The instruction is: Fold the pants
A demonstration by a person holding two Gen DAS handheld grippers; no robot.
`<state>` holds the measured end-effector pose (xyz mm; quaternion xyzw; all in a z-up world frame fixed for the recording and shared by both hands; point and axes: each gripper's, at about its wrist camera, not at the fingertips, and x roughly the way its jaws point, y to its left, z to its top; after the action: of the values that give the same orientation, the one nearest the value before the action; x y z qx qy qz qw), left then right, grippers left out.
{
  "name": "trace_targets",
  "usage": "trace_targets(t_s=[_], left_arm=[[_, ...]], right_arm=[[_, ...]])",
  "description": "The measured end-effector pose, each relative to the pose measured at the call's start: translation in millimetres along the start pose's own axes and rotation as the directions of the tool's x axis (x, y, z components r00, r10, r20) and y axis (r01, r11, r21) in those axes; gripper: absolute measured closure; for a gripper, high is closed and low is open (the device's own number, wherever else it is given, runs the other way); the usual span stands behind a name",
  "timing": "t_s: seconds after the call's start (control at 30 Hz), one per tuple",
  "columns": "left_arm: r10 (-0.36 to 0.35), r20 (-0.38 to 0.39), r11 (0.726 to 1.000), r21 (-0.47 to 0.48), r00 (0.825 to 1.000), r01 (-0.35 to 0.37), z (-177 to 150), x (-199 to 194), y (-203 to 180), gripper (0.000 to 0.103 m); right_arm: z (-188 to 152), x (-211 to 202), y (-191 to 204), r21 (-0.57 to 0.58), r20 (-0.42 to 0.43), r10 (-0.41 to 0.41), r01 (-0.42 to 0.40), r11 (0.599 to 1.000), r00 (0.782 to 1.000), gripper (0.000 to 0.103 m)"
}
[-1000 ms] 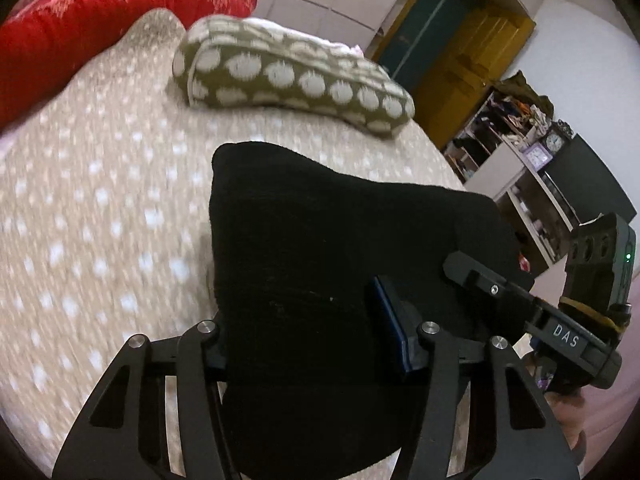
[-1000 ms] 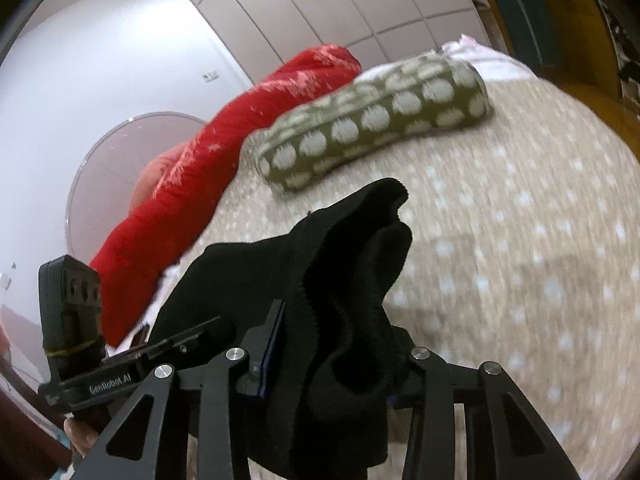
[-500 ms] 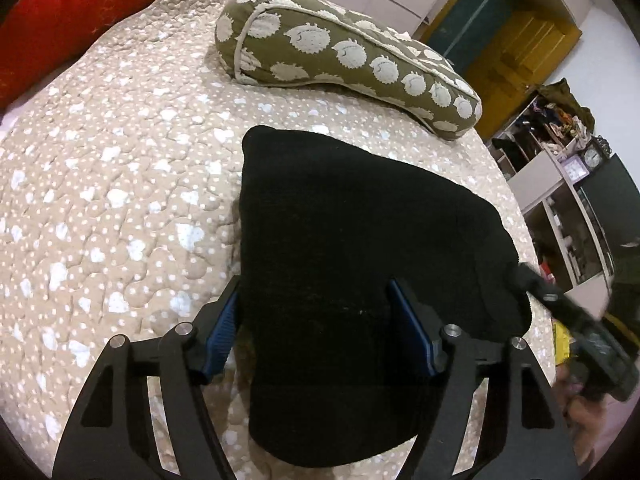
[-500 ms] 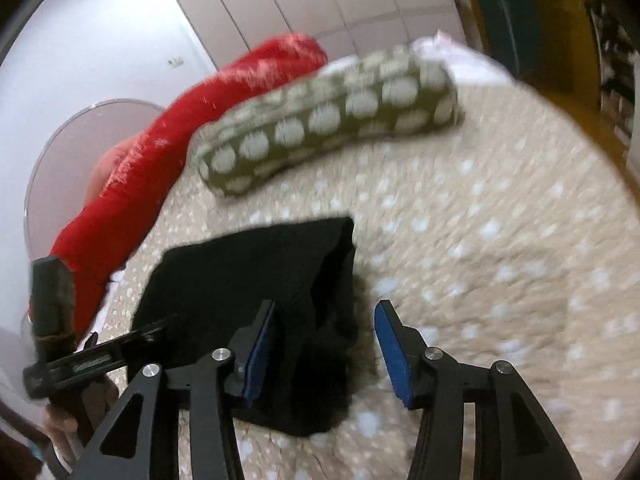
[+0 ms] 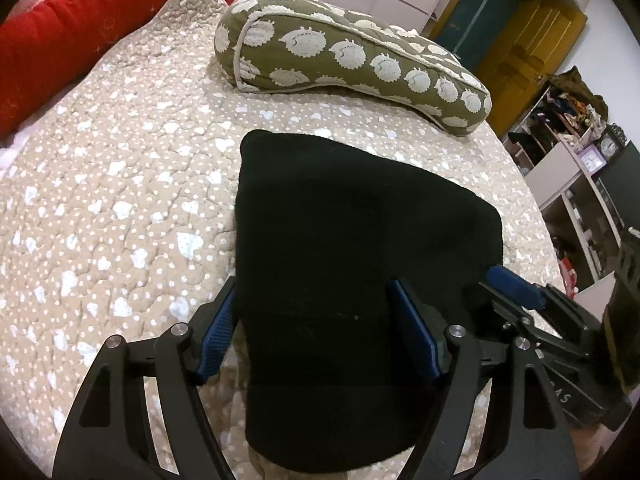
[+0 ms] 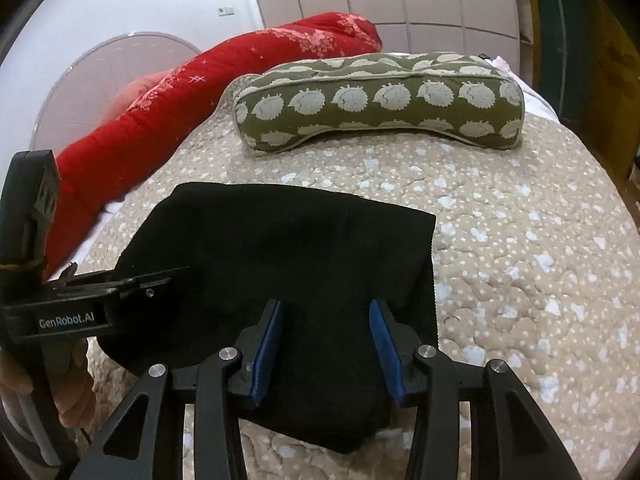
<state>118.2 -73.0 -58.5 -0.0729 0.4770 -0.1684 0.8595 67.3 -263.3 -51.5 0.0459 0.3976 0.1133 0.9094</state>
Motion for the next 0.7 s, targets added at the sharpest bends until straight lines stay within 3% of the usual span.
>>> trace_targets(t_s=[0.3,0.7], left_arm=[[0.114,0.089,0.991,0.057,0.989,-0.12,-14,-32,-10,0.028],[0.171,0.186,0.979,0.082,0.968,-0.188,-46,-68,-22,0.028]], right_arm=[[-11,-46,-1,0.126,0.091,0.016,-0.027,0.992,0.996,0.059],[-32,-66,26,0.106,0.079,-0.107,0.098,0.989,0.991,0.058]])
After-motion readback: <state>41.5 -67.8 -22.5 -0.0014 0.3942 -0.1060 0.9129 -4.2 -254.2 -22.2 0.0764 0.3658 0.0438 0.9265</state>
